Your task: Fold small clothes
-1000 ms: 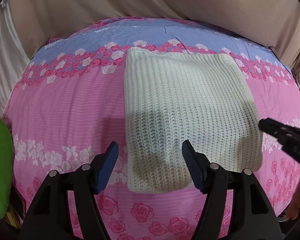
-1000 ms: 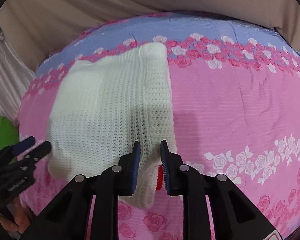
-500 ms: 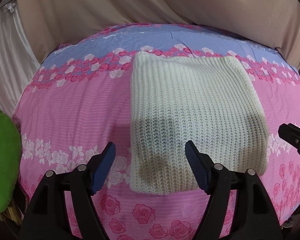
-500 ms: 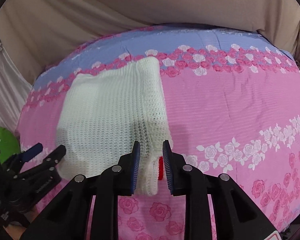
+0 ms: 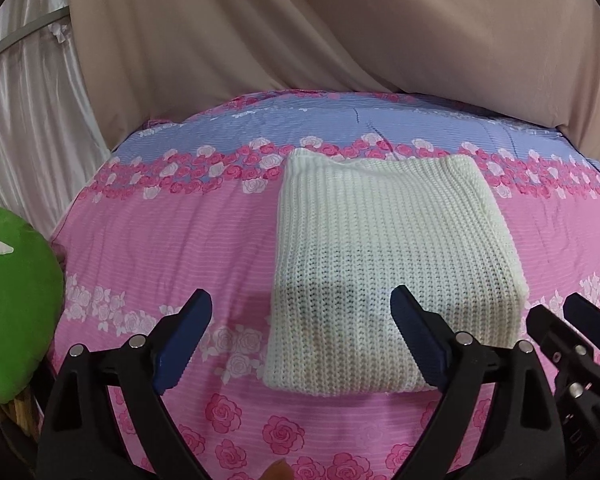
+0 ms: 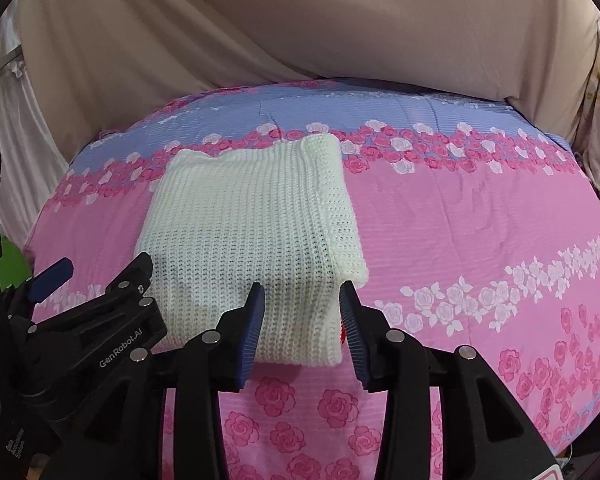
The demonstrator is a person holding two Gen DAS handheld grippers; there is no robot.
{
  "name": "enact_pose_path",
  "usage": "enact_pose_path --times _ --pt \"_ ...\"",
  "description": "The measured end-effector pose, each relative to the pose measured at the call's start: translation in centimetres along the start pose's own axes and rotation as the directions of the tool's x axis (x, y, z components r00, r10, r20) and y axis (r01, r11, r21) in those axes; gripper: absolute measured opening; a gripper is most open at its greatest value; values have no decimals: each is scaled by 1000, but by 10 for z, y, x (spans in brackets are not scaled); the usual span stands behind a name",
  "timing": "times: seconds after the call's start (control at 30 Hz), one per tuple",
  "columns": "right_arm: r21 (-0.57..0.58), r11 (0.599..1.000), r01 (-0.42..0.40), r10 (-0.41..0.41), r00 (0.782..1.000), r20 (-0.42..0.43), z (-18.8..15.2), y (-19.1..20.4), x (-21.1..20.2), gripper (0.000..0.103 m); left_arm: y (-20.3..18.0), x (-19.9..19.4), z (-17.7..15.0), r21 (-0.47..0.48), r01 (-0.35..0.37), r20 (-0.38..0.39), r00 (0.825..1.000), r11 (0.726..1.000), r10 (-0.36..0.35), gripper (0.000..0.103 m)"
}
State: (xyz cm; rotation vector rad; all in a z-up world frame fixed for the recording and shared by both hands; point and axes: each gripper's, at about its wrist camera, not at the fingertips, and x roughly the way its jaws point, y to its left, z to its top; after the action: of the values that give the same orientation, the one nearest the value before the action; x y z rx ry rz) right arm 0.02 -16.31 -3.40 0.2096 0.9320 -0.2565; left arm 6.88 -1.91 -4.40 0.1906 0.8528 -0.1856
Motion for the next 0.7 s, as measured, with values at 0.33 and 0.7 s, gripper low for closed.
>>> enact_pose_path --times 0.33,0.7 --pt "0 1000 -13 13 1000 -3 -1 3 -1 41 -2 -9 3 -19 -11 12 1000 1000 11 89" --pt "7 1000 -17 17 1000 3 1 4 -2 41 -2 -12 4 -16 -15 16 1000 1000 15 89"
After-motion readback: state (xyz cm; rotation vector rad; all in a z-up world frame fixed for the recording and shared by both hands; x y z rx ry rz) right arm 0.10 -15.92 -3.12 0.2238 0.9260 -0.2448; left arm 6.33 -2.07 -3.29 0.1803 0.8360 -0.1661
